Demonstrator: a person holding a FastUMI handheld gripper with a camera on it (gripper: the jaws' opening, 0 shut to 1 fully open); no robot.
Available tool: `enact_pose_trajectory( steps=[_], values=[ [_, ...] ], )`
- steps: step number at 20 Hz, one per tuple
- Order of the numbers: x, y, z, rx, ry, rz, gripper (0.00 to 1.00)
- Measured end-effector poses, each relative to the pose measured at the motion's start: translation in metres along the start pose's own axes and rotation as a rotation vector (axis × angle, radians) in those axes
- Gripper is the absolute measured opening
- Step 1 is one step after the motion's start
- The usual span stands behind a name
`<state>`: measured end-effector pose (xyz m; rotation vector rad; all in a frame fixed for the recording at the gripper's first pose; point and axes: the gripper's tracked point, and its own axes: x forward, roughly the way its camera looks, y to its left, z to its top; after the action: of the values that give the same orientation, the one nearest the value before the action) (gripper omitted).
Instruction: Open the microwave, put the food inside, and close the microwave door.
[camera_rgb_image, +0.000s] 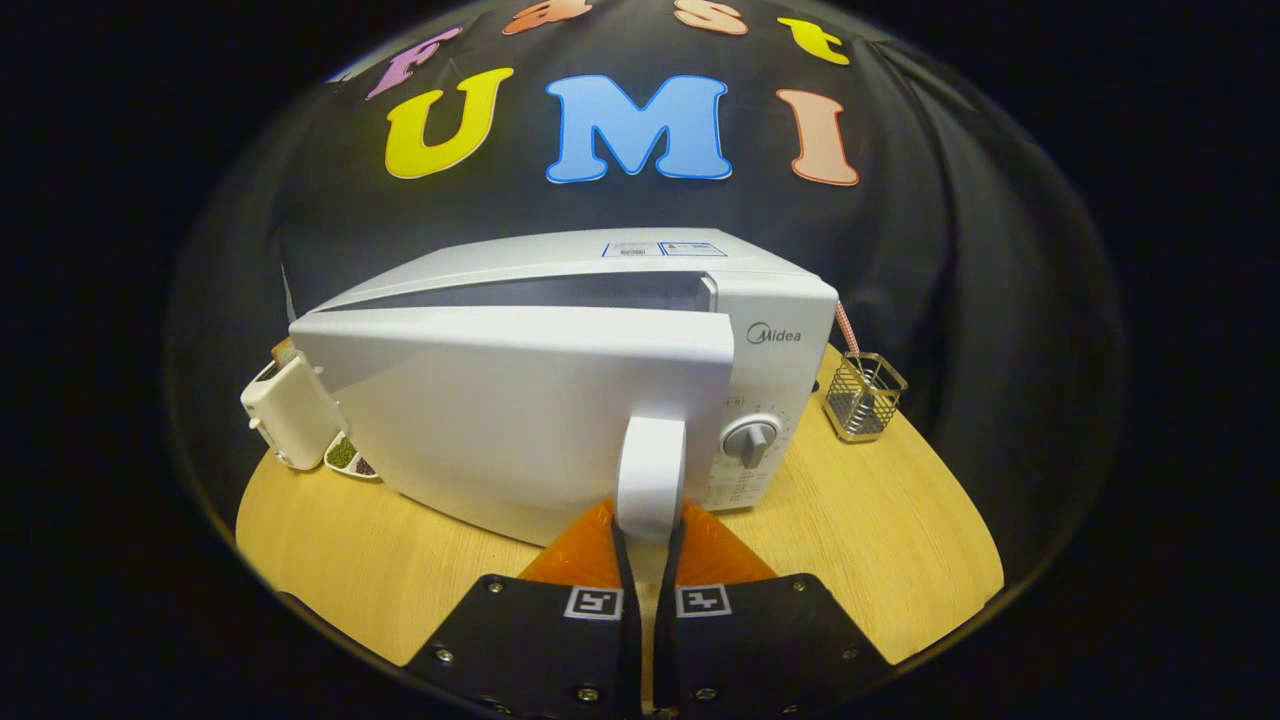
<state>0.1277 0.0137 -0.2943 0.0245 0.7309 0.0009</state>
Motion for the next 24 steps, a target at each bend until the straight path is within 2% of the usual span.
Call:
enact_pose_trajectory(
  steps=[15, 24],
  values=[
    [-0.078, 0.055, -0.055, -0.018, 0.095, 0.049, 0.06],
    [-0.113, 0.097, -0.081, -0.053, 0.156, 0.121, 0.17]
  ],
)
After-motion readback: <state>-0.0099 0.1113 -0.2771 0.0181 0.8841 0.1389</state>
